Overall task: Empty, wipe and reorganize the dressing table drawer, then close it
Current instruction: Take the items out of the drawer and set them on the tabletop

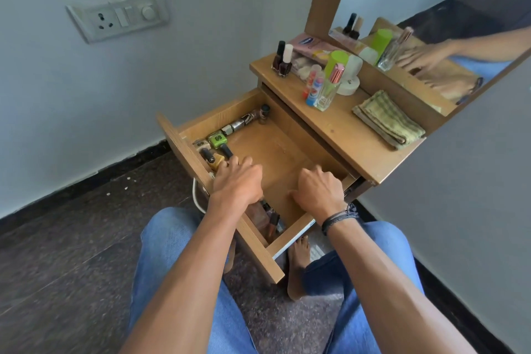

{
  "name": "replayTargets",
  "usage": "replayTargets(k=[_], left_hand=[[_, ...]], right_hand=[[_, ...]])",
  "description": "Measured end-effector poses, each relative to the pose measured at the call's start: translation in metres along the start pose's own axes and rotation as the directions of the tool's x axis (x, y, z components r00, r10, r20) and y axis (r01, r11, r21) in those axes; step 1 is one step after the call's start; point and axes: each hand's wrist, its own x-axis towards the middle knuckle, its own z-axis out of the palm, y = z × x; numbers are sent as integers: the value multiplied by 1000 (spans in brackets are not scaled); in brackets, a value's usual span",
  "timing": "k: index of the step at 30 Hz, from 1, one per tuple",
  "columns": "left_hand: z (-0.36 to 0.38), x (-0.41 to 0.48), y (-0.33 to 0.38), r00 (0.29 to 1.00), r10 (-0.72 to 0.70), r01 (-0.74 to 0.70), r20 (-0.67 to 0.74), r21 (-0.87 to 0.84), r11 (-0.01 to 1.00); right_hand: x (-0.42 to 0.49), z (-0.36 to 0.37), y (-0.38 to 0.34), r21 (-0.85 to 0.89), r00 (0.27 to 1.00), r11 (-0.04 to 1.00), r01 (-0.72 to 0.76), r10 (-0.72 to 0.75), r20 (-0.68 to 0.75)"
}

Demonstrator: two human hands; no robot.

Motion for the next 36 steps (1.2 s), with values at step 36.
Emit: replayTargets(k=[36], left_hand=[[-8,0,-3,999,34,-29,35,-128,991]], right_hand=[[115,-117,-55,15,834,999,42,-27,-551]])
